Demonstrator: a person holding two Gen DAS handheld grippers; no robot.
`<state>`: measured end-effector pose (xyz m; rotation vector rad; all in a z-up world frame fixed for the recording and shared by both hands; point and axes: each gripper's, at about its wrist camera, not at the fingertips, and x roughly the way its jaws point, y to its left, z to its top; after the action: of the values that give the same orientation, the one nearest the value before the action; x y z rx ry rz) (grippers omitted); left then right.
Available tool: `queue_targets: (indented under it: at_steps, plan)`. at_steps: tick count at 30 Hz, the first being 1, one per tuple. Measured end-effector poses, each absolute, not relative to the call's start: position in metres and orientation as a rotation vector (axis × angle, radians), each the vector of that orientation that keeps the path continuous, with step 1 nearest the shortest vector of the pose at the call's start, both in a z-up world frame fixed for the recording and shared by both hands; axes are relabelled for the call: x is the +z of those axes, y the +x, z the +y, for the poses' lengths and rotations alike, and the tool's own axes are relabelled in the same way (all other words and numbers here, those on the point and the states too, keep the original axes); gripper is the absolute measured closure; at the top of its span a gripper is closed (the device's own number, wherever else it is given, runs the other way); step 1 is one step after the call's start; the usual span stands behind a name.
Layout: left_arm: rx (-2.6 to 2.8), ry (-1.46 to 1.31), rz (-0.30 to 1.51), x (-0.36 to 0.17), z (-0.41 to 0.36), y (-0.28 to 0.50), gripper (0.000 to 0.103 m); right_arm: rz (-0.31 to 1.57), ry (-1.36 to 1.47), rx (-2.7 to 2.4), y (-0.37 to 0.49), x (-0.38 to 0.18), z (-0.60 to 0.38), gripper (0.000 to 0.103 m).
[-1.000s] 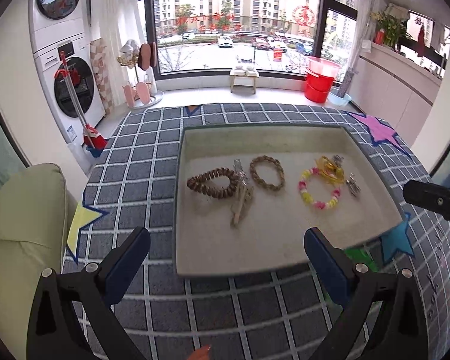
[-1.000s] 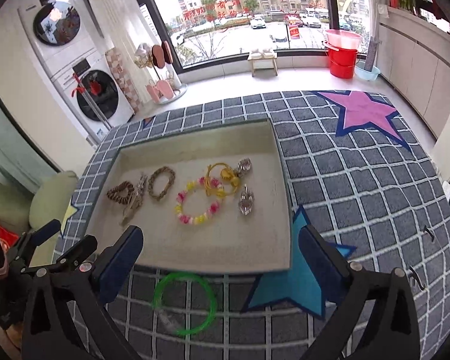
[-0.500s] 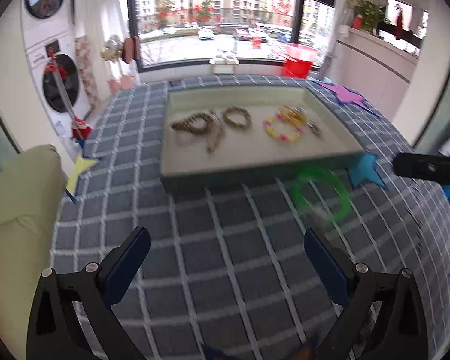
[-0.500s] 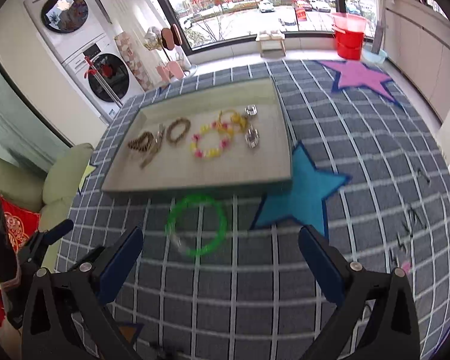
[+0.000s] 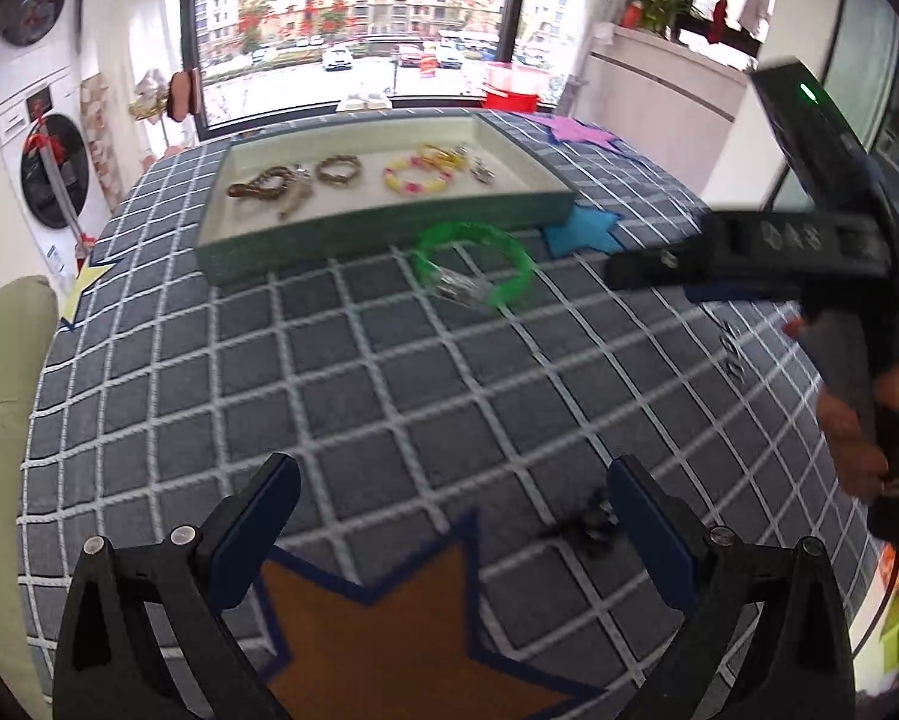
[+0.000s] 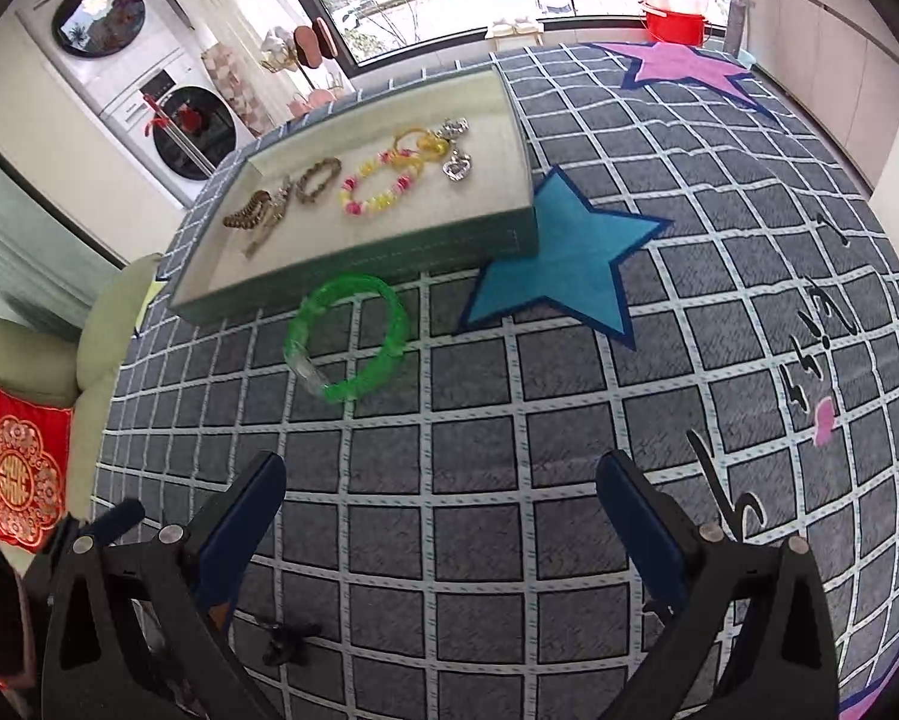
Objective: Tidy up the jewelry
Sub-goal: 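Move the left gripper toward the black claw clip while the right approaches the green bangle, then grasp the black claw clip with the left gripper while the right grasps the green bangle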
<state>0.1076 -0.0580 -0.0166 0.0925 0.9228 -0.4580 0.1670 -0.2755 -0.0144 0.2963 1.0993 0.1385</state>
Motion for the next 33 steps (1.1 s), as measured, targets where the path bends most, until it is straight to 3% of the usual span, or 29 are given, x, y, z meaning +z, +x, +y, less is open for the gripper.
queue_targets:
  at_steps: [8, 13, 16, 19, 24, 25, 27, 29, 31, 32, 33]
  plan:
    - [-0.483, 0.122, 0.939, -0.028, -0.082, 0.099, 0.000, 1.106, 0.256, 0.160, 0.183, -0.017, -0.263, 0.001]
    - [-0.478, 0.131, 0.940, -0.032, -0.088, 0.099, 0.000, 1.110, 0.240, 0.174, 0.198, -0.019, -0.253, 0.010]
    - [-0.482, 0.146, 0.952, -0.037, -0.093, 0.098, 0.004, 1.115, 0.224, 0.176, 0.205, -0.023, -0.247, 0.025]
    - [-0.479, 0.159, 0.965, -0.041, -0.097, 0.098, 0.005, 1.125, 0.212, 0.179, 0.212, -0.028, -0.242, 0.029]
    - [-0.504, 0.185, 0.963, -0.043, -0.103, 0.094, 0.015, 1.123, 0.166, 0.173, 0.221, -0.034, -0.233, 0.040]
    - [-0.509, 0.194, 0.964, -0.044, -0.105, 0.093, 0.023, 1.121, 0.155, 0.176, 0.222, -0.035, -0.230, 0.041]
    - [-0.510, 0.218, 0.955, -0.044, -0.109, 0.090, 0.025, 1.110, 0.142, 0.180, 0.224, -0.036, -0.226, 0.044]
    - [-0.520, 0.228, 0.948, -0.044, -0.111, 0.087, 0.037, 1.114, 0.119, 0.174, 0.226, -0.037, -0.223, 0.055]
    - [-0.532, 0.238, 0.941, -0.043, -0.113, 0.085, 0.044, 1.109, 0.082, 0.166, 0.226, -0.037, -0.218, 0.061]
    - [-0.536, 0.239, 0.939, -0.043, -0.114, 0.084, 0.052, 1.108, 0.068, 0.165, 0.226, -0.037, -0.216, 0.064]
    - [-0.539, 0.239, 0.935, -0.042, -0.114, 0.083, 0.058, 1.107, 0.054, 0.161, 0.225, -0.037, -0.215, 0.073]
